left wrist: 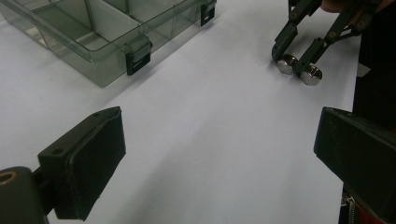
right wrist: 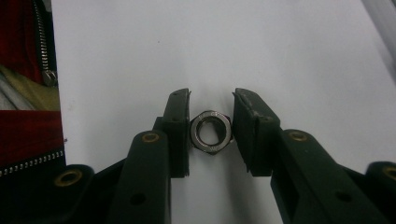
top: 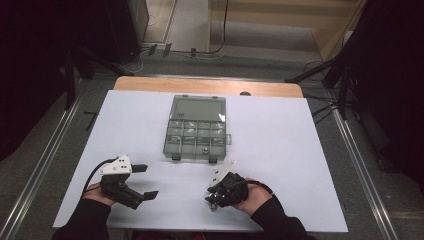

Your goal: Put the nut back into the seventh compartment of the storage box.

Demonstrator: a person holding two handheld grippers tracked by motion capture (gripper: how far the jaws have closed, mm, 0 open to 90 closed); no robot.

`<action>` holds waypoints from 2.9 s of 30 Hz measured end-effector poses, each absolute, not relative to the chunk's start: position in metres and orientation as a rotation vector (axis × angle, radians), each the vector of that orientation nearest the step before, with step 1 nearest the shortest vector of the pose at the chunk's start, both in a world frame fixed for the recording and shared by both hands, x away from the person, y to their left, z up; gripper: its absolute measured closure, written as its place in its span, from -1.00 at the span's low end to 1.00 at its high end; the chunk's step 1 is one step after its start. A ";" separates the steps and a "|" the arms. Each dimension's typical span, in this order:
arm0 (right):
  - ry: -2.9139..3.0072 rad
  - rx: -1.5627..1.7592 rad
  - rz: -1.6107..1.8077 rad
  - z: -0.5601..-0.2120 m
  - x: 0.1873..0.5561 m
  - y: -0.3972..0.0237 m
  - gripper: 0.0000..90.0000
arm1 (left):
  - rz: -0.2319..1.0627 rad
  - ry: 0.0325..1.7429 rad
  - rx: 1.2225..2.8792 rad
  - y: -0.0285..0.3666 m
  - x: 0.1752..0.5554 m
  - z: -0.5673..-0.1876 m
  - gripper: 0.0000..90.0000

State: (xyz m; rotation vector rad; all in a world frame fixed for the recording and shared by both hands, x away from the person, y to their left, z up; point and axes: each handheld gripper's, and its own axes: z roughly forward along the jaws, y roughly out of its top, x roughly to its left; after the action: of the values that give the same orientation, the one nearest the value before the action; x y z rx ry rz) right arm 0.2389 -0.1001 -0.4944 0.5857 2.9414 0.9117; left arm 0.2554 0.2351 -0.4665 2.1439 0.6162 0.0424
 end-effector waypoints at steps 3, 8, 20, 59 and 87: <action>2.949 0.565 0.906 -0.496 0.239 -0.099 0.55 | 0.041 0.615 2.143 0.235 0.255 -0.467 -0.95; 2.941 0.562 0.901 -0.496 0.238 -0.099 0.57 | 0.042 0.618 2.145 0.235 0.255 -0.466 -0.95; 2.951 0.597 0.936 -0.494 0.240 -0.099 0.59 | 0.042 0.612 2.148 0.235 0.255 -0.466 -0.95; 2.806 0.897 1.139 -0.464 0.281 -0.122 0.59 | 0.031 0.616 2.145 0.234 0.256 -0.467 -0.95; 2.710 0.925 1.148 -0.434 0.337 -0.092 0.59 | 0.039 0.629 2.144 0.235 0.255 -0.468 -0.95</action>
State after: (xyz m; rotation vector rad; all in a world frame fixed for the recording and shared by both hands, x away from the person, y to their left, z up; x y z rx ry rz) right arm 0.3371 -0.0920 -0.4344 0.9251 2.7104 1.1478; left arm 0.2554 0.2352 -0.4684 2.1444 0.6288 0.0391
